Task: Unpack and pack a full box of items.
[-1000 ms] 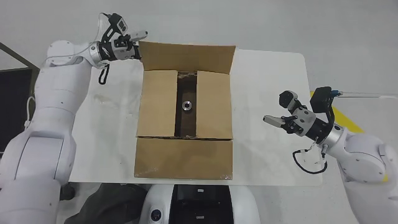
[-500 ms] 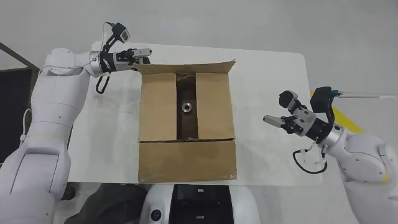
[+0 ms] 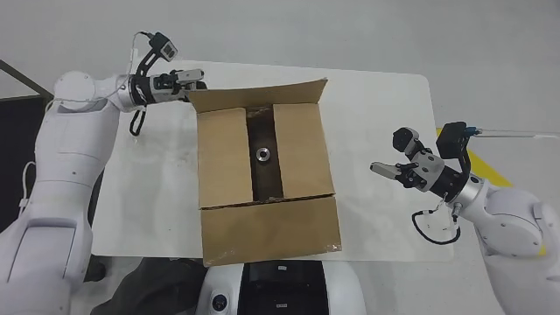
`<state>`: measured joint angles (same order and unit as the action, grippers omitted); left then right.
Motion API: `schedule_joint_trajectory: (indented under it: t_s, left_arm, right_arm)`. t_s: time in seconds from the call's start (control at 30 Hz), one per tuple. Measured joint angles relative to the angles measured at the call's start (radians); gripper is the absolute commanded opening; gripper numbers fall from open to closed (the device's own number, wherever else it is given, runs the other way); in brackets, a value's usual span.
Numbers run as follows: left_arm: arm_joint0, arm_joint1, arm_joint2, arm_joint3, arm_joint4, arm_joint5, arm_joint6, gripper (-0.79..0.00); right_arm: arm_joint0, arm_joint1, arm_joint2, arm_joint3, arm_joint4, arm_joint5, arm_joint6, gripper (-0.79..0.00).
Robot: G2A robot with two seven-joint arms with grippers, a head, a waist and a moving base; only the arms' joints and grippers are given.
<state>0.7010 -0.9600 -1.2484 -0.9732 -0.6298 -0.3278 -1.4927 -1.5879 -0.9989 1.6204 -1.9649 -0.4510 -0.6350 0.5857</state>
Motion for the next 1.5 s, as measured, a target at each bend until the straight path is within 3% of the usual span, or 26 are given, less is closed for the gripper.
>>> schedule_joint_trajectory:
  t_s: [0.4,0.6,0.93,1.5]
  left_arm:
    - [0.023,0.032,0.064,-0.126,-0.027,0.044,-0.043,0.0]
    - [0.032,0.065,0.11,-0.127,-0.02,0.044,-0.043,0.0]
    - [0.032,0.097,0.149,-0.118,-0.044,0.044,-0.043,0.0]
    - [0.03,0.108,0.164,-0.122,-0.032,0.044,-0.043,0.0]
  right_arm:
    - [0.0,0.0,0.0,0.0,0.0,0.0,0.0,0.0]
    - [0.0,0.0,0.0,0.0,0.0,0.0,0.0,0.0]
    - [0.0,0.0,0.0,0.0,0.0,0.0,0.0,0.0]
    - [0.0,0.0,0.0,0.0,0.0,0.0,0.0,0.0]
